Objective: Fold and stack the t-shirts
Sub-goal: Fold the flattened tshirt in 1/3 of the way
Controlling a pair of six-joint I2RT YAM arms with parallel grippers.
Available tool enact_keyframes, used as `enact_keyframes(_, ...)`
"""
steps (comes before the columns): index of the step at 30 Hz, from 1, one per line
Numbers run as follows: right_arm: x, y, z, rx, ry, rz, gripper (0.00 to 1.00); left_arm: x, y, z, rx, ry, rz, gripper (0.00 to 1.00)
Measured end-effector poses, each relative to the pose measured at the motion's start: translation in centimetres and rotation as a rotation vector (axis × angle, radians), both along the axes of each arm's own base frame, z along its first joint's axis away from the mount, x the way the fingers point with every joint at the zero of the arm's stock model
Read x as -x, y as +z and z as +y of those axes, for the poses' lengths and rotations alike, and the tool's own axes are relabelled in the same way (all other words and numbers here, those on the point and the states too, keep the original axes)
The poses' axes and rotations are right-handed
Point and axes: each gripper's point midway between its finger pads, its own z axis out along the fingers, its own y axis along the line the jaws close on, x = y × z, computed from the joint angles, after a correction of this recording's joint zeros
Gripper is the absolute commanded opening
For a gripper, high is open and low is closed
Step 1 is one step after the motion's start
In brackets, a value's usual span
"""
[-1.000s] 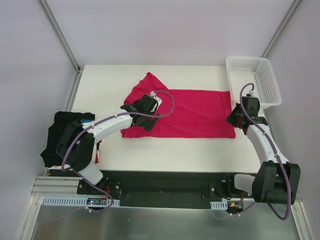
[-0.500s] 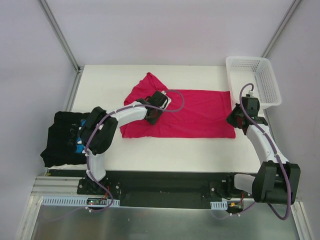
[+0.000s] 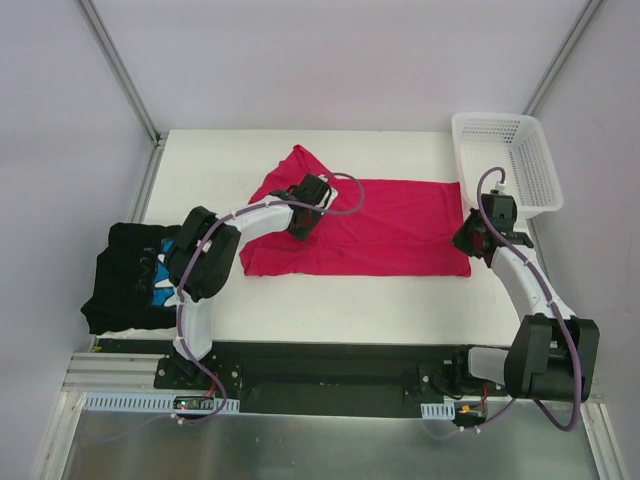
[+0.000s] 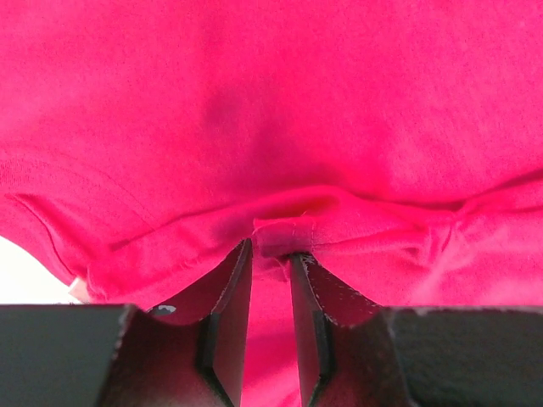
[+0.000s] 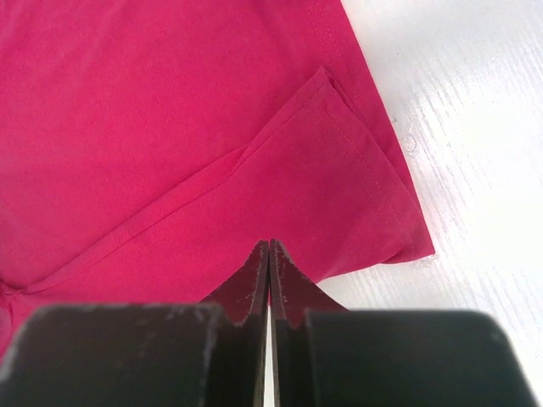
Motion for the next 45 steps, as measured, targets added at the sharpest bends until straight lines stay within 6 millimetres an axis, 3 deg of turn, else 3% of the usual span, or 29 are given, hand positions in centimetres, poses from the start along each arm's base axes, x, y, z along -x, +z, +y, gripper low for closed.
enact_keyframes(6, -0.1, -0.4, 0.0, -0.001, 0.0, 0.009, 0.01, -2.4, -0.1, -0.8, -0.001, -0.013, -0.023, 0.25)
enact_keyframes(18, -0.5, -0.6, 0.0, -0.001, 0.0, 0.006, 0.01, -6.7, 2.0, -3.3, 0.029, -0.055, -0.114, 0.28)
enact_keyframes(24, -0.6, -0.6, 0.0, -0.001, 0.0, 0.003, 0.01, -8.2, 0.6, -4.2, 0.022, -0.067, -0.12, 0.28)
enact_keyframes(28, -0.6, -0.6, 0.2, -0.008, 0.006, 0.002, 0.02, -8.9, 0.4, -3.8, -0.003, -0.071, -0.126, 0.57)
enact_keyframes(29, -0.6, -0.6, 0.3, -0.013, 0.009, 0.001, 0.08, -9.3, 0.8, -3.7, -0.001, -0.068, -0.135, 0.68)
enact_keyframes(32, -0.7, -0.7, 0.6, -0.033, 0.018, -0.005, 0.13, -11.9, 3.8, -3.2, 0.025, -0.047, -0.2, 0.86)
enact_keyframes(34, -0.6, -0.8, 0.9, -0.045, 0.025, -0.005, 0.13, -14.6, 7.0, -2.4, 0.068, -0.011, -0.272, 0.89)
enact_keyframes(38, -0.3, -0.9, 1.3, -0.062, 0.039, -0.002, 0.11, -19.8, 14.0, 0.9, 0.183, 0.08, -0.416, 0.84)
enact_keyframes(40, -0.1, -0.8, 1.5, -0.068, 0.045, -0.009, 0.1, -22.0, 16.9, 2.9, 0.262, 0.13, -0.474, 0.76)
enact_keyframes(42, 0.3, -0.6, 1.6, -0.072, 0.049, -0.018, 0.08, -23.6, 18.4, 4.9, 0.344, 0.186, -0.497, 0.72)
enact_keyframes(45, 0.7, -0.2, 1.7, -0.074, 0.052, -0.037, 0.07, -24.8, 17.2, 6.8, 0.442, 0.26, -0.458, 0.69)
